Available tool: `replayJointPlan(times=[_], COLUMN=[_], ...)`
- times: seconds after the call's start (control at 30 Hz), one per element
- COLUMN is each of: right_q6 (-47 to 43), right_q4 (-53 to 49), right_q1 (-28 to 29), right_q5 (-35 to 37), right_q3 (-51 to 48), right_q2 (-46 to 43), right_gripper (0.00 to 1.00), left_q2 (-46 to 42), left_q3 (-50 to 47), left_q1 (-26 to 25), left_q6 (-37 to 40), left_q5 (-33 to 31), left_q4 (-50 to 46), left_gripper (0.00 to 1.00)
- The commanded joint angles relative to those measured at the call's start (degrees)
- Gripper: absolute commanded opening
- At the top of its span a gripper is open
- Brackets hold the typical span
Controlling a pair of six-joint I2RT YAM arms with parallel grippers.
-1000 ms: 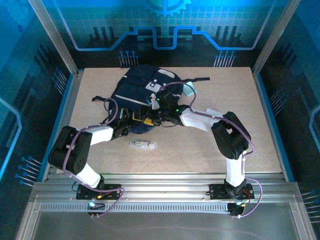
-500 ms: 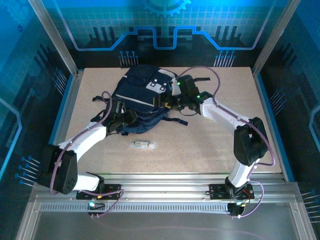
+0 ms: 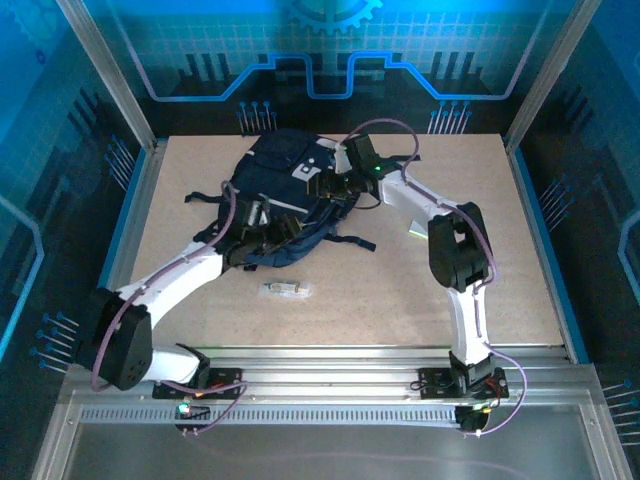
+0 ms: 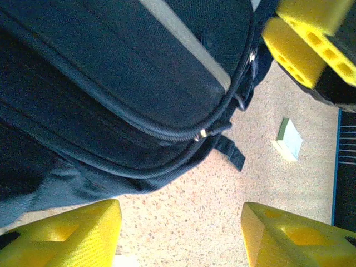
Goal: Pack books, pencil case, and school supplies into a backpack
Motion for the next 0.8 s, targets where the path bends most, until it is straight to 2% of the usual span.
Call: replayJointPlan(times=[0.0, 0.1, 0.2, 0.3, 0.37, 0.6, 0.77], right_q6=[0.7, 0.54, 1.93, 2.52, 2.61, 7.23, 10.25], right_q4=[-0.21, 0.37, 1.85, 1.73, 1.74, 9.87, 13.55], right_q1=[0.43, 0.65, 0.73, 1.05, 1.09, 1.55, 3.87], right_q5=[4.25, 6.4, 2.56, 0.72, 0.13, -1.7, -0.28], right_q3=[1.0, 1.84, 4.32, 6.75, 6.69, -4.58, -8.71], right_q2=[1.27, 2.84, 5.8, 7.85, 7.83, -0.3, -3.16], right_gripper=[0.54, 0.54, 0.46, 0.22, 0.0, 0.0, 0.0], left_q2=[2.08, 3.44, 5.01, 7.43, 9.64, 18.51, 20.92], left_q3=[2.08, 1.83, 2.44, 4.91, 6.52, 11.97, 17.94], left_q1=[-2.29, -2.62, -2.48, -0.87, 1.07, 7.68, 9.54], left_q6=[-3.22, -3.7, -1.76, 1.49, 3.11, 6.02, 8.79], left_q5=[-4.5, -6.28, -8.99, -10.31, -10.44, -9.05, -7.71], left_q4=[0.61, 0.59, 0.62, 0.1, 0.52, 4.08, 1.73], left_gripper=[0.62, 0.65, 0.69, 0.72, 0.72, 0.72, 0.72])
